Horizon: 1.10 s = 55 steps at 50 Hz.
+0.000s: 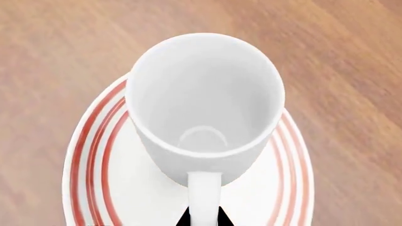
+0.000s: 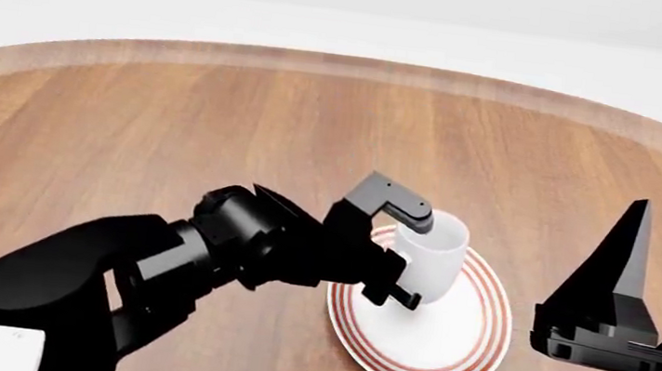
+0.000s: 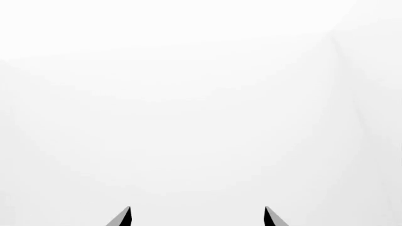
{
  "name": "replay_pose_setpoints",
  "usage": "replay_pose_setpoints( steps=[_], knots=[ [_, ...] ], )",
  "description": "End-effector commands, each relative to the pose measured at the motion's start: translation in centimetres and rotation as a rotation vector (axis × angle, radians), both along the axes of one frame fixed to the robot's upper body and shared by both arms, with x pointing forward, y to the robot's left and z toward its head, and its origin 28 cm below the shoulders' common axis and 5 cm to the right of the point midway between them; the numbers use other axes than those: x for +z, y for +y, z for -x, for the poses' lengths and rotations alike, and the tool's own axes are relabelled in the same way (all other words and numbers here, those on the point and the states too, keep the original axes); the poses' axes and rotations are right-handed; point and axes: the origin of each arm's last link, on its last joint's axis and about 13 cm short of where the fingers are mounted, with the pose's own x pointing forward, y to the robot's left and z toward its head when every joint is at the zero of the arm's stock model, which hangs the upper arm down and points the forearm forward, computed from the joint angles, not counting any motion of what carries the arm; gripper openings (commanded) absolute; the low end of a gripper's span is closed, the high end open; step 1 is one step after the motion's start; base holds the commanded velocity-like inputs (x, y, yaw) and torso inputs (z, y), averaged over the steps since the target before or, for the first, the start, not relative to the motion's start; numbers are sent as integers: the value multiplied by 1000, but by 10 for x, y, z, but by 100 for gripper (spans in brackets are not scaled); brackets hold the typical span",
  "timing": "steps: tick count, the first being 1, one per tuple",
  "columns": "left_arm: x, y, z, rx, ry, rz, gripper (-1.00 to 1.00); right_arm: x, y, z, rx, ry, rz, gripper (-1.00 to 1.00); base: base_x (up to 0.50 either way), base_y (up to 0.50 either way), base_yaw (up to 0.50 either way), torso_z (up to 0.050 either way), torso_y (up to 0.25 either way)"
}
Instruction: Pick up the white mug and put it on the plate, and put the chocolate pudding to the right of the plate.
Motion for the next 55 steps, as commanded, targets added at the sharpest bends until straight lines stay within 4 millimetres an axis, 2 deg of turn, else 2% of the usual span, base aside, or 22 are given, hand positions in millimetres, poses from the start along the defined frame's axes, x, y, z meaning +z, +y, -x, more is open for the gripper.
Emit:
replay_pose_setpoints(
  steps=[1,19,20,40,48,55],
  knots=[
    [-4,-2,3,-2,1,-12,-100,0,-1,0,-2,0,-3,100,0,0,0,0,0],
    [-16,-1,7,4,8,-31,-100,-2,-1,-1,-3,4,-3,100,0,0,0,0,0],
    [-16,-1,7,6,7,-33,100,-2,-1,-1,-3,4,-3,100,0,0,0,0,0],
    [-23,-2,10,14,14,-36,100,-3,0,-1,-6,11,2,100,0,0,0,0,0],
    [-18,-6,12,-15,-12,-55,100,-5,1,-2,-5,16,12,100,0,0,0,0,0],
    [-4,-6,11,-2,-46,-67,100,-3,3,-1,1,12,24,100,0,0,0,0,0]
  ],
)
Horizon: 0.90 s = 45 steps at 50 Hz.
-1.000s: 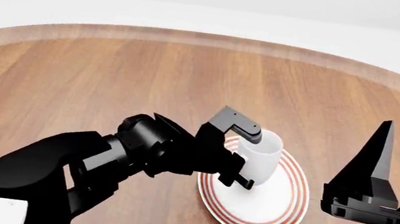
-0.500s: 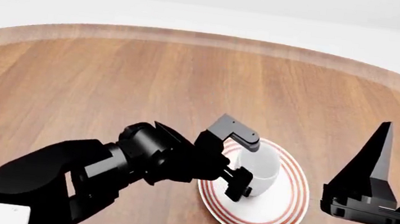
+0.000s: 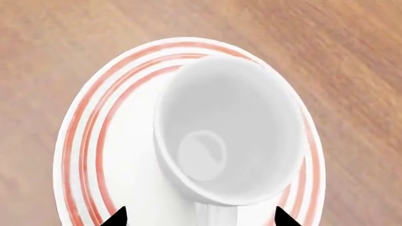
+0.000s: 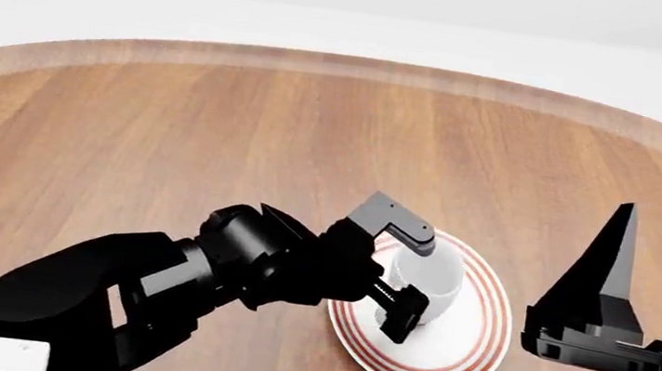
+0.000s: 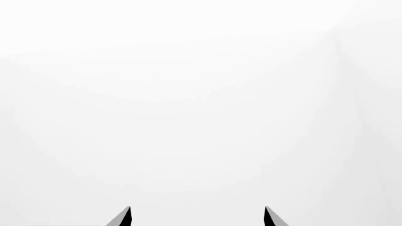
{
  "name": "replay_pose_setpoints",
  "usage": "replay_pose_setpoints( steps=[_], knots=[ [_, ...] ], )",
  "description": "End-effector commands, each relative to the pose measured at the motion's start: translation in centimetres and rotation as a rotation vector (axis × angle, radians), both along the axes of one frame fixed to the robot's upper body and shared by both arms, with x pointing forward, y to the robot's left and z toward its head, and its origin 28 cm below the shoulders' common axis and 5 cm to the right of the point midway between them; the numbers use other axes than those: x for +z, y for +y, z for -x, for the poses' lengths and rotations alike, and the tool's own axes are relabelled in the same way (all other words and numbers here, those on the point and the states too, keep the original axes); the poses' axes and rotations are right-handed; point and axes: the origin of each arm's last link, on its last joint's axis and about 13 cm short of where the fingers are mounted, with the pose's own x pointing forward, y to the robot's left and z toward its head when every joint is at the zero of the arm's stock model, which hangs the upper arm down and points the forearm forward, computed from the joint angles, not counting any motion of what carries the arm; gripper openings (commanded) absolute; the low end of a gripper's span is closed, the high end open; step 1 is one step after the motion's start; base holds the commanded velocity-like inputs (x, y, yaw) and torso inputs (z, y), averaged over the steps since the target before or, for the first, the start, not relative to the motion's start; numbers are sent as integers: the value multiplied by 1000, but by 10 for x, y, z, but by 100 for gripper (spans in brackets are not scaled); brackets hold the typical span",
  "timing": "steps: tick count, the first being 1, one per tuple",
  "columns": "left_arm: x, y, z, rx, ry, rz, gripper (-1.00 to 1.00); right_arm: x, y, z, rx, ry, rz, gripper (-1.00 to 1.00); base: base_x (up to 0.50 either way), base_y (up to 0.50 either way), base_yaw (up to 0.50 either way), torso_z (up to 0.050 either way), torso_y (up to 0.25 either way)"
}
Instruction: Pick up the white mug and put it on the plate, and put the chocolate pudding to the right of the plate.
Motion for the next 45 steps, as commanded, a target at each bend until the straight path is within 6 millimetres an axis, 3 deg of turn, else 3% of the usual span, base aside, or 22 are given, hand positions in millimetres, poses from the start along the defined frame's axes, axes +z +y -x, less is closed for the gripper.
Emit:
replay_pose_setpoints(
  steps=[1,19,29,45],
  knots=[
    [15,0,5,-1,-39,-14,100,1,3,1,5,-2,15,100,0,0,0,0,0],
    [29,7,44,-38,-79,-30,100,0,5,1,5,4,35,100,0,0,0,0,0],
    [50,11,67,-80,-153,-12,100,0,5,1,8,6,38,100,0,0,0,0,0],
    [61,25,86,-73,-265,-39,100,-2,7,1,14,12,40,100,0,0,0,0,0]
  ],
)
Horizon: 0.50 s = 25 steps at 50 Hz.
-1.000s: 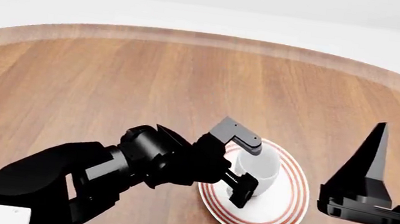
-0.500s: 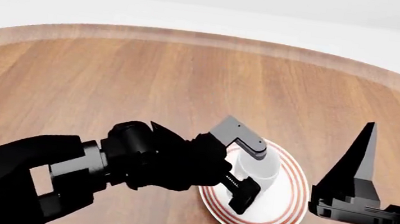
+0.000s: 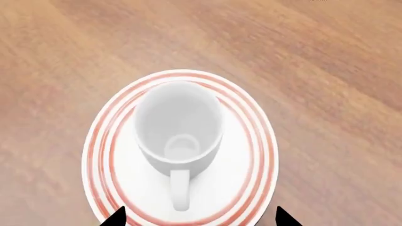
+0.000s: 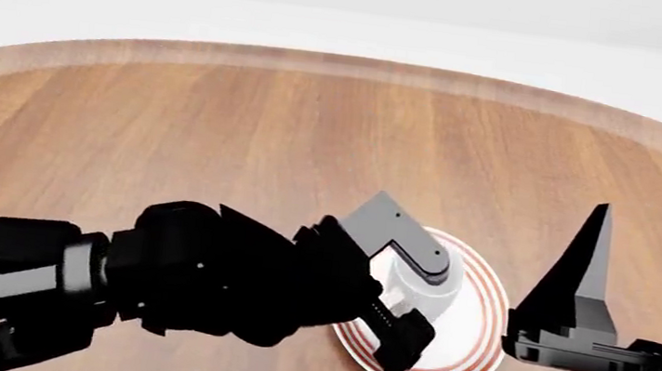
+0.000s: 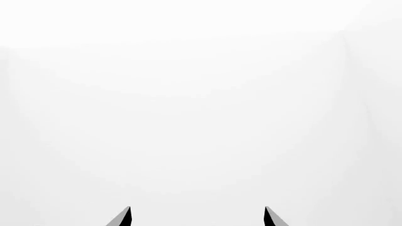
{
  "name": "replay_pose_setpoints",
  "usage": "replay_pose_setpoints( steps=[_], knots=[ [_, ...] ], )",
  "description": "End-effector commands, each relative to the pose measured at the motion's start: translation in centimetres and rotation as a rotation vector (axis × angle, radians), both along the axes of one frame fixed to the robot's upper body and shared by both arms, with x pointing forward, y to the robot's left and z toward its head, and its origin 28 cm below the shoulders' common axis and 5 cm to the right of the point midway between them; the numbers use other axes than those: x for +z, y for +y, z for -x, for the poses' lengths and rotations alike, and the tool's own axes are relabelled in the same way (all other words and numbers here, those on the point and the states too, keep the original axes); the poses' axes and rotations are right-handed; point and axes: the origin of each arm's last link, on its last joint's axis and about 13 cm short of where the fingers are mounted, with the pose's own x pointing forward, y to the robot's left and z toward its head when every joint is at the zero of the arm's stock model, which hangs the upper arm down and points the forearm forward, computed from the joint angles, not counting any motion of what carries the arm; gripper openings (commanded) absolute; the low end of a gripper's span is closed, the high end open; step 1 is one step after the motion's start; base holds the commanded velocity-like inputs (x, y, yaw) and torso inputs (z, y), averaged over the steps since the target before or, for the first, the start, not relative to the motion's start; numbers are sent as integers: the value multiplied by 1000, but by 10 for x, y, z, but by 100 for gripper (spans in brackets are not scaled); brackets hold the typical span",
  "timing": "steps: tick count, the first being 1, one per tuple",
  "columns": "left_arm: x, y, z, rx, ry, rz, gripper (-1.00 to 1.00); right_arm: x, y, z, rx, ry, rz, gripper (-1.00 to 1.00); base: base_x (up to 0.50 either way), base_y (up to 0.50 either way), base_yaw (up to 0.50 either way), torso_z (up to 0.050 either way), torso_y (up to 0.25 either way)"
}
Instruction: Pick up the white mug and put it on the plate, and put the chocolate pudding to the right of the plate.
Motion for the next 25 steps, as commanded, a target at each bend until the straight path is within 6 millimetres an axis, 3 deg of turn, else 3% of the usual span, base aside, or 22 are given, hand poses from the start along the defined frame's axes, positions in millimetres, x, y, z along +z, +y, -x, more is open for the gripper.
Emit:
replay_pose_setpoints(
  steps=[1,17,25],
  knots=[
    [8,9,19,-10,-91,-23,100,-2,1,-1,4,7,2,100,0,0,0,0,0],
    [10,20,40,-16,-146,-5,100,-3,2,-1,9,10,3,100,0,0,0,0,0],
    [16,30,41,21,-171,32,100,-3,2,0,12,9,5,100,0,0,0,0,0]
  ],
)
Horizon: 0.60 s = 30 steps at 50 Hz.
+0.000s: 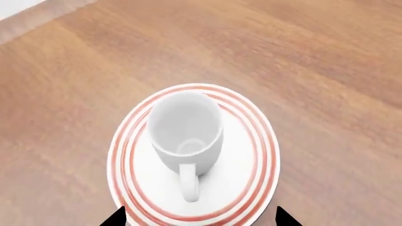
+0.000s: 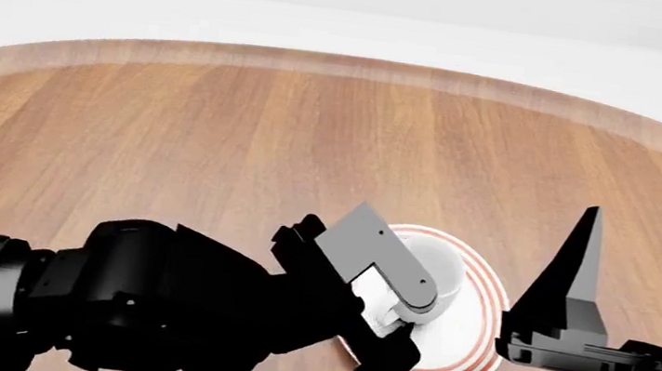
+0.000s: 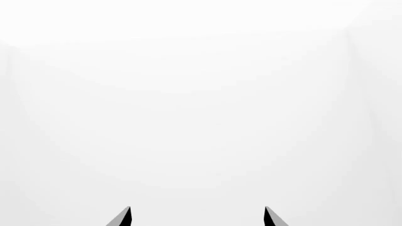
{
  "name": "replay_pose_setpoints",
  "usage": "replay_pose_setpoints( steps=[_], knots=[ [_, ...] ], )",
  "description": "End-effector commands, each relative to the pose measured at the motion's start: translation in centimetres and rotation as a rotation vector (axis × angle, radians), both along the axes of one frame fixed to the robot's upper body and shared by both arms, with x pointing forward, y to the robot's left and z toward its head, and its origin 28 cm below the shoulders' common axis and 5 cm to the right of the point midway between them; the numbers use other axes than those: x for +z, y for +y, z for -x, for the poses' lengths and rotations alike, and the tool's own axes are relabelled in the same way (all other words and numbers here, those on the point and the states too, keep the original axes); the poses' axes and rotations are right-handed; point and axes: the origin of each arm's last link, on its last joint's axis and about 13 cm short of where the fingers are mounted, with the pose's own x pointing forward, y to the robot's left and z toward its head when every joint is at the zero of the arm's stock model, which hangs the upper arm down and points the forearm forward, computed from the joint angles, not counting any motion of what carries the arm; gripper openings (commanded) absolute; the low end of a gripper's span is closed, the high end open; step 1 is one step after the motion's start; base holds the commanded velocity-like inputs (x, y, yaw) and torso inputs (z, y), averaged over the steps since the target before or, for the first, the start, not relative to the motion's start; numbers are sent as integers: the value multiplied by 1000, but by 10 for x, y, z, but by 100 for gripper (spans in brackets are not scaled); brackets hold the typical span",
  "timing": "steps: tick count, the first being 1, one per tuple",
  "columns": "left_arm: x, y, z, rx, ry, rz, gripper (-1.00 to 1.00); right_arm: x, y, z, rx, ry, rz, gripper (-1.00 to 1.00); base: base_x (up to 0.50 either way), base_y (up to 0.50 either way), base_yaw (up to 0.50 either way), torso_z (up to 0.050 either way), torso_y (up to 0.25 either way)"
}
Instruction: Pick up the white mug and put it on the plate, and put the chocolate pudding to the right of the plate.
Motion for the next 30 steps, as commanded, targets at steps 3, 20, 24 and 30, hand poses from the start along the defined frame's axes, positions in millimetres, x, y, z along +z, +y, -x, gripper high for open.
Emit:
replay_pose_setpoints(
  steps=[3,20,24,30],
  knots=[
    [9,18,7,47,-57,51,100,-1,1,0,5,2,2,100,0,0,0,0,0],
    [20,48,9,138,-126,130,100,0,2,1,10,6,9,100,0,0,0,0,0],
    [15,53,11,159,-119,141,100,0,3,1,12,7,12,100,0,0,0,0,0],
    [14,62,13,191,-118,181,100,0,4,0,14,9,16,100,0,0,0,0,0]
  ],
)
